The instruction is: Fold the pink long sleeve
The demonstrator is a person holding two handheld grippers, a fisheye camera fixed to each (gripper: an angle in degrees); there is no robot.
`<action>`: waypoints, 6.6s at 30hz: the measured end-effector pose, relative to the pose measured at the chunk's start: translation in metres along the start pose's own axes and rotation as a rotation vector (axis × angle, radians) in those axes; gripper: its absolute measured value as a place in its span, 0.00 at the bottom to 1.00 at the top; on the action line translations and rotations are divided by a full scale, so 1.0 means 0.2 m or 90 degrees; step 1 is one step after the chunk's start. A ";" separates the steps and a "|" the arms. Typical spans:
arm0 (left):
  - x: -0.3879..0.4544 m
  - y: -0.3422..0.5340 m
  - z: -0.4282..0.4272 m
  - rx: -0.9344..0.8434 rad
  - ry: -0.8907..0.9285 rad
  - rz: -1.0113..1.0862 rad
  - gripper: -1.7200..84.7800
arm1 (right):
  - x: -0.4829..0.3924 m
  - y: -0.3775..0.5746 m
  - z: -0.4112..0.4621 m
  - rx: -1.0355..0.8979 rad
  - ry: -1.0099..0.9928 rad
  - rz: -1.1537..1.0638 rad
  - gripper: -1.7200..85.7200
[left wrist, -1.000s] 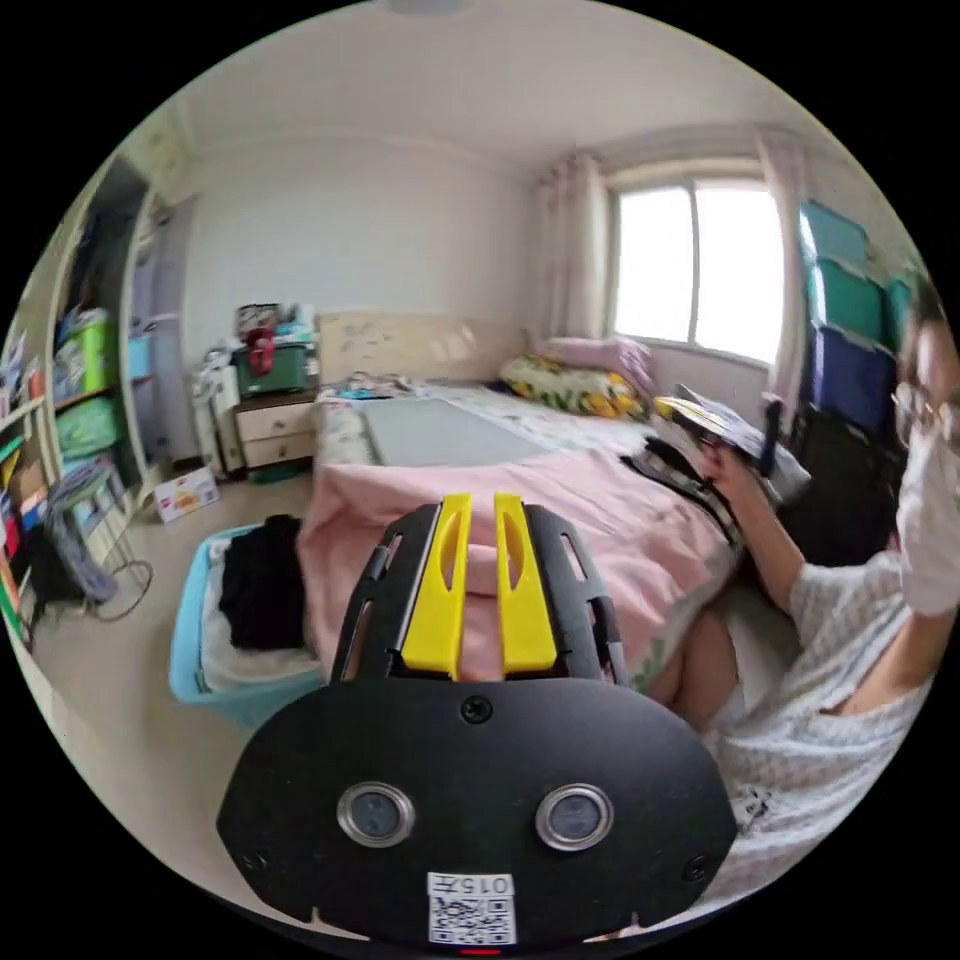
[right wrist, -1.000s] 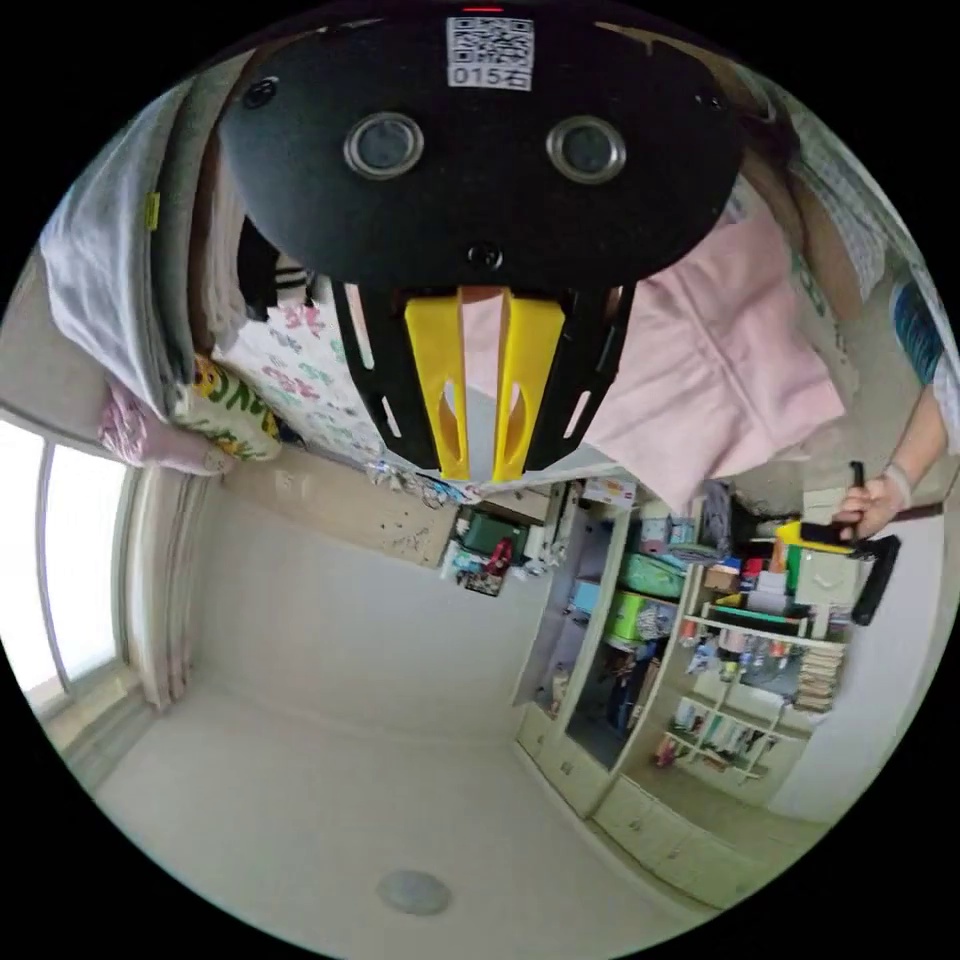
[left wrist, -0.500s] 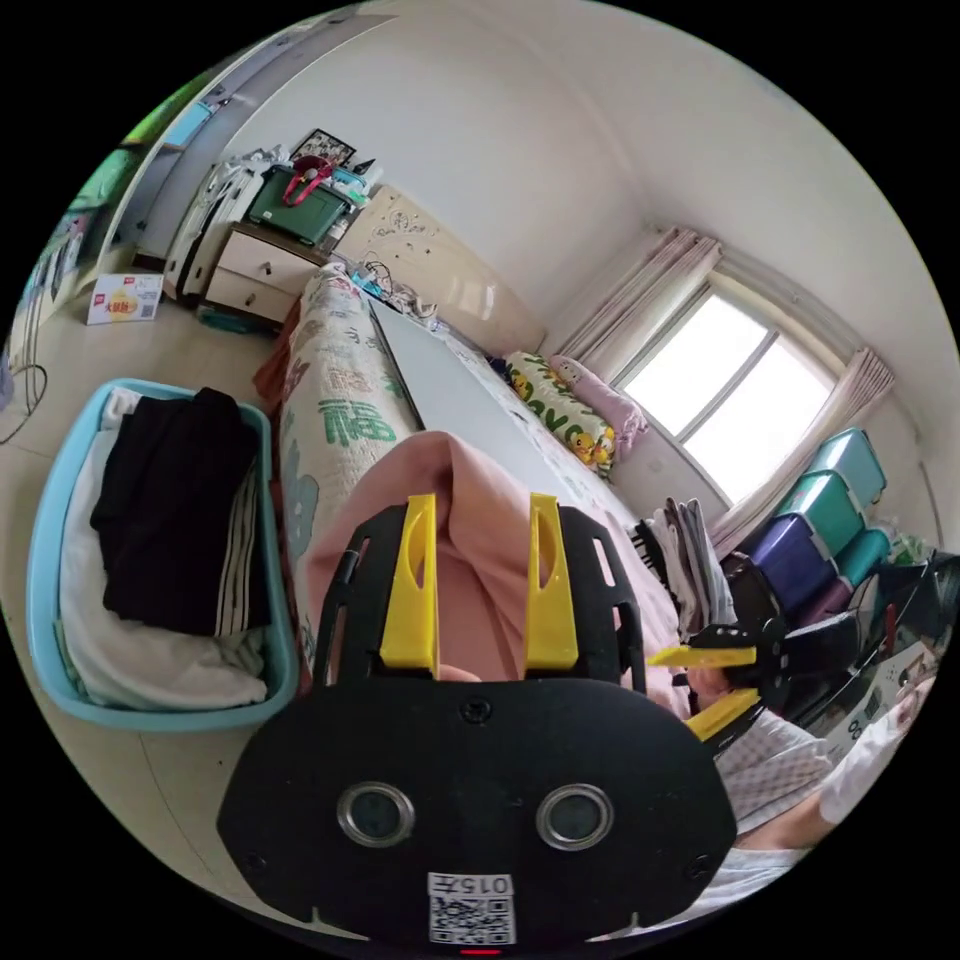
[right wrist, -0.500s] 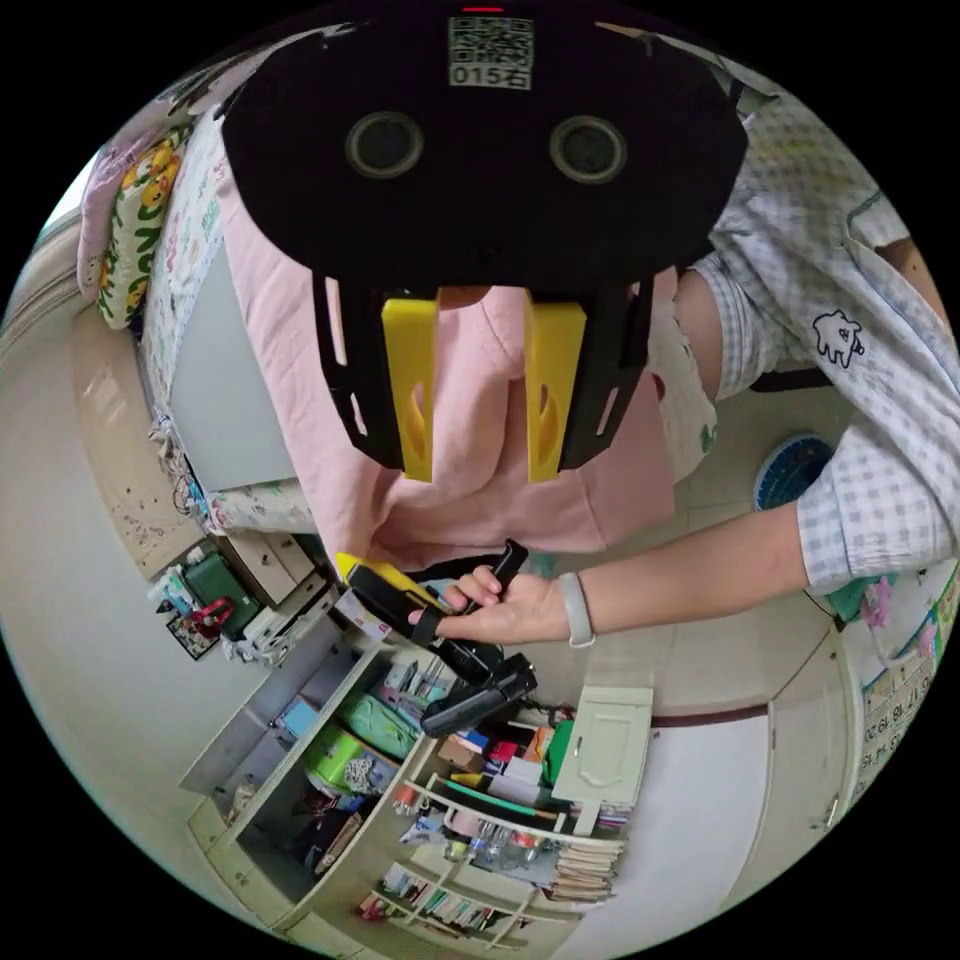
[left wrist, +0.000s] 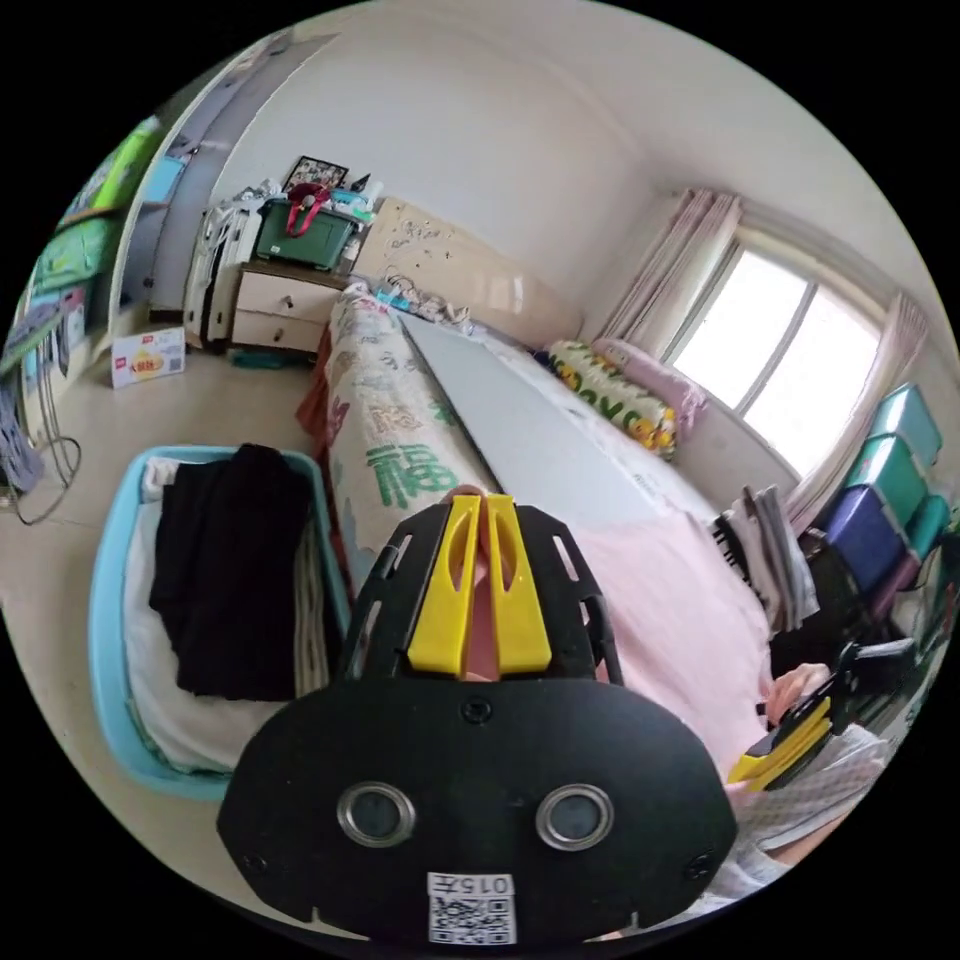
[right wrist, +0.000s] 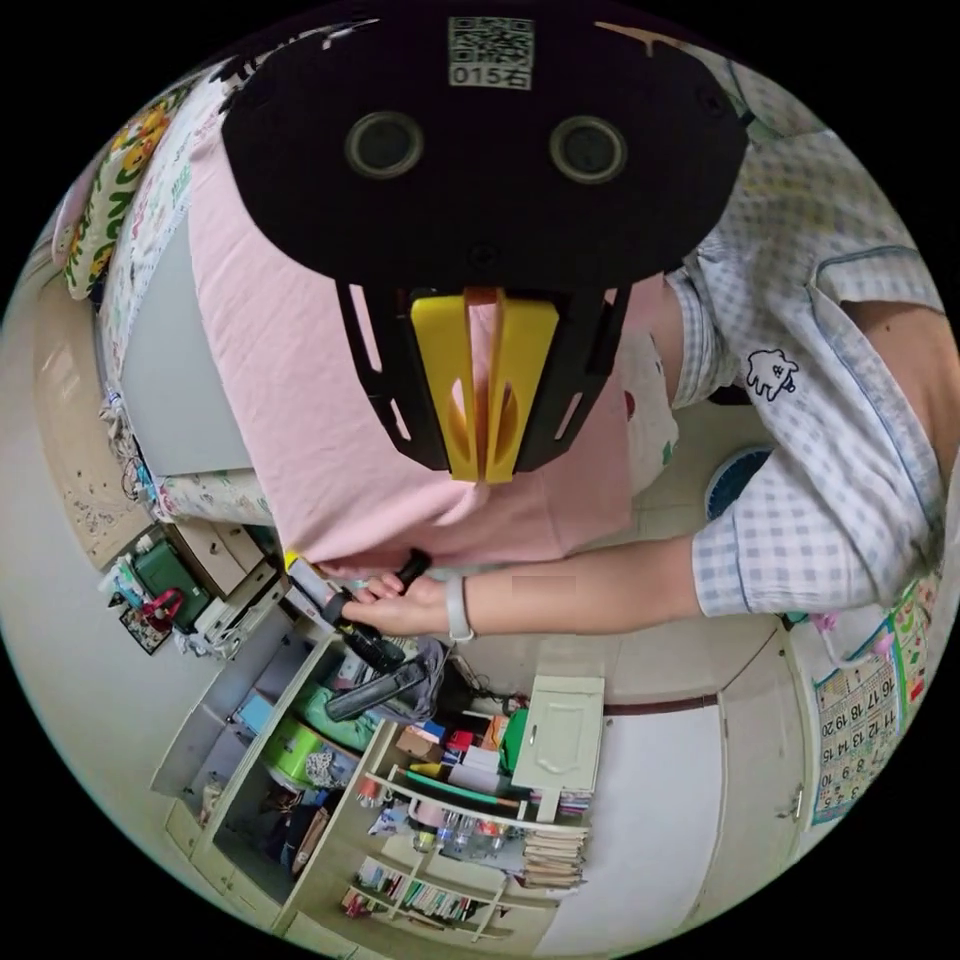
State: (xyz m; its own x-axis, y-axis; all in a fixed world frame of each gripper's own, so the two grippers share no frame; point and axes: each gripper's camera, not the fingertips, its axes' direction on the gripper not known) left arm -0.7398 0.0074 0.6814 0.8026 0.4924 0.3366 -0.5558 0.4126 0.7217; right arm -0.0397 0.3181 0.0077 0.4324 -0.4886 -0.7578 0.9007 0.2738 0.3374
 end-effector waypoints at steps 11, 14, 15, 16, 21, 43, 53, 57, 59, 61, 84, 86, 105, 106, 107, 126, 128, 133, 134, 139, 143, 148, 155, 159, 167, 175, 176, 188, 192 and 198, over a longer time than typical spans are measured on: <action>0.12 0.19 -0.32 0.058 -0.016 0.104 0.12 | -0.02 0.34 -0.28 0.100 0.082 0.046 0.14; 0.33 0.36 -0.59 0.101 0.083 0.216 0.11 | -0.01 0.46 -0.32 0.138 0.119 0.081 0.12; 0.37 0.39 -0.63 0.108 0.095 0.229 0.11 | 0.00 0.48 -0.32 0.149 0.117 0.083 0.11; 0.45 0.44 -0.68 0.118 0.113 0.253 0.11 | 0.00 0.49 -0.29 0.157 0.102 0.084 0.10; 0.68 0.44 -0.67 0.034 0.160 0.296 0.10 | 0.04 0.44 -0.13 0.072 0.052 0.068 0.08; 1.50 -0.58 -1.26 0.088 0.093 0.341 0.08 | 0.11 2.32 -0.79 0.356 0.310 0.636 0.16; 2.91 -1.70 -0.42 -0.110 0.083 0.485 0.16 | 0.22 2.77 -0.71 0.462 0.163 0.714 0.15; 3.18 -2.08 -0.05 -0.174 0.047 0.435 0.19 | 0.27 2.83 -0.70 0.454 0.178 0.724 0.15; 3.29 -2.26 0.16 -0.204 0.010 0.409 0.19 | 0.27 2.89 -0.70 0.471 0.188 0.734 0.14; 3.34 -2.37 0.30 -0.242 -0.005 0.390 0.18 | 0.27 2.91 -0.69 0.474 0.191 0.732 0.14; 3.43 -2.59 0.29 -0.324 -0.128 0.453 0.10 | 0.24 3.09 -0.62 0.461 0.229 0.612 0.06; 3.43 -2.56 0.24 -0.298 -0.162 0.466 0.07 | 0.24 3.17 -0.62 0.501 0.197 0.633 0.05; 2.95 -2.50 -0.79 0.043 0.168 0.331 0.04 | -0.01 3.23 -1.28 0.779 0.427 0.544 0.02; 2.82 -2.47 -0.86 0.053 0.188 0.324 0.04 | -0.02 3.13 -1.29 0.778 0.395 0.502 0.02; 2.65 -2.43 -0.91 0.059 0.202 0.311 0.04 | -0.04 3.01 -1.28 0.766 0.356 0.458 0.02; 0.35 -1.34 -0.97 0.062 0.135 0.051 0.13 | -0.11 1.88 -0.12 0.363 -0.077 0.332 0.04; 0.31 -1.28 -0.97 0.136 0.188 0.043 0.13 | -0.16 1.85 -0.11 0.376 -0.042 0.334 0.04; 0.60 -1.34 -0.63 -0.020 0.238 0.165 0.16 | -0.24 1.76 -0.06 0.363 0.012 0.303 0.05; 0.67 -1.36 -0.52 -0.075 0.244 0.196 0.17 | -0.24 1.75 -0.06 0.369 0.009 0.293 0.05; 0.80 -1.21 -0.22 -0.185 0.230 0.270 0.17 | -0.26 1.74 -0.01 0.343 -0.010 0.267 0.05; 0.82 -1.10 -0.21 -0.148 0.193 0.261 0.15 | -0.29 1.77 0.06 0.369 -0.032 0.266 0.05; 0.89 -1.03 -0.09 -0.163 0.202 0.249 0.18 | -0.33 1.71 0.07 0.356 0.006 0.215 0.05; 0.96 -0.96 -0.02 -0.123 0.196 0.197 0.20 | -0.34 1.70 0.10 0.364 -0.021 0.245 0.06; 0.99 -0.92 0.06 -0.130 0.176 0.169 0.22 | -0.35 1.69 0.11 0.360 -0.020 0.252 0.06; 1.19 -0.83 0.14 -0.122 0.164 0.166 0.11 | -0.39 1.62 0.08 0.358 -0.017 0.258 0.05; 1.36 -0.78 0.30 -0.179 0.178 0.116 0.13 | -0.41 1.49 0.06 0.300 -0.010 0.239 0.06; 1.44 -0.77 0.30 -0.180 0.148 0.137 0.12 | -0.41 1.47 0.05 0.300 -0.013 0.237 0.06; 1.88 -0.63 0.17 -0.077 0.025 0.235 0.05 | -0.49 1.20 -0.07 0.241 0.013 0.204 0.06; 2.00 -0.58 0.34 -0.151 -0.033 0.274 0.06 | -0.42 1.16 0.04 0.186 -0.013 0.246 0.05; 2.08 -0.50 0.48 -0.183 -0.056 0.284 0.08 | -0.41 1.04 0.00 0.143 0.021 0.245 0.06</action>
State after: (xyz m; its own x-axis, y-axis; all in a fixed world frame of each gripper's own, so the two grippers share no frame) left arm -0.3296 0.0975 0.8066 0.4834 0.6067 0.6311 -0.8739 0.3773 0.3066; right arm 0.1112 0.4157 0.1395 0.7398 -0.3592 -0.5689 0.6626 0.2419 0.7088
